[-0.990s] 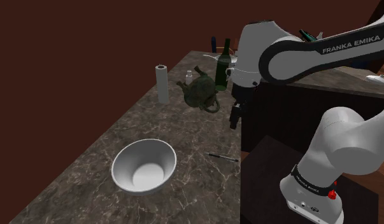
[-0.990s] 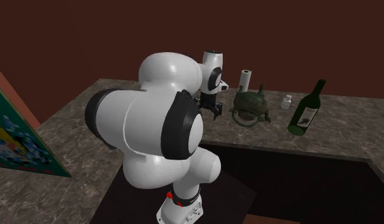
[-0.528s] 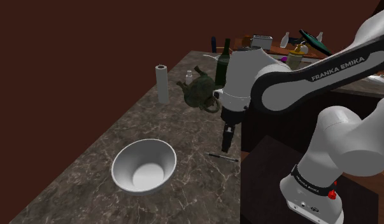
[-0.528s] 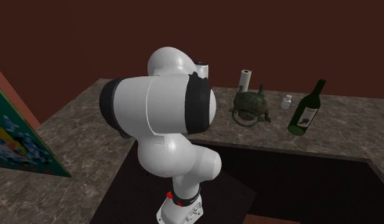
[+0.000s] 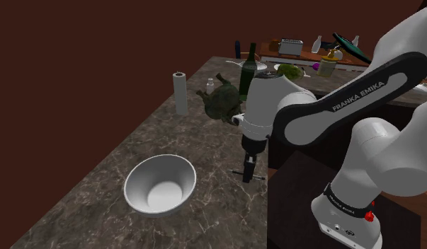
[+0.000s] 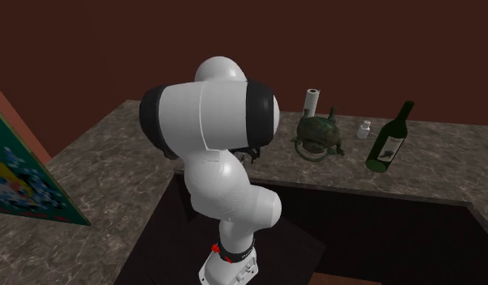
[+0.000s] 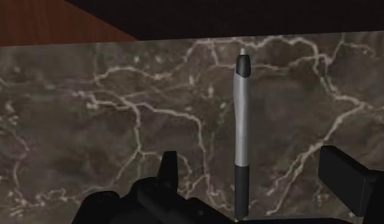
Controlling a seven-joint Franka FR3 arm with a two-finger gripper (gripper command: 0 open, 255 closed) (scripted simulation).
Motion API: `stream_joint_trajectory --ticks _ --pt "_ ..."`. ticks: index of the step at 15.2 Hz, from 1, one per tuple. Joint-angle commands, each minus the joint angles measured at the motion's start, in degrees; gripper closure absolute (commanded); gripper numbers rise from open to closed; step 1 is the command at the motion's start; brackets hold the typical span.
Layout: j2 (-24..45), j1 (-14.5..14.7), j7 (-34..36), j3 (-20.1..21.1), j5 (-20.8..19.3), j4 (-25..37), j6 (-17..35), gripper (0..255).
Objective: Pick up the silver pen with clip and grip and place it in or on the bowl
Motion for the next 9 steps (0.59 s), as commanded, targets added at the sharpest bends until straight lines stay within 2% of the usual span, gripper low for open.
stream_joint_trajectory --ticks 1,8,9 --pt "1.2 0.1 -0.2 0.1 0.3 -0.7 1.9 0" --pt "1.2 0.1 -0.2 0.1 0.3 -0.7 1.9 0" --pt "1.2 0.1 -0.2 0.1 0.3 -0.7 1.9 255"
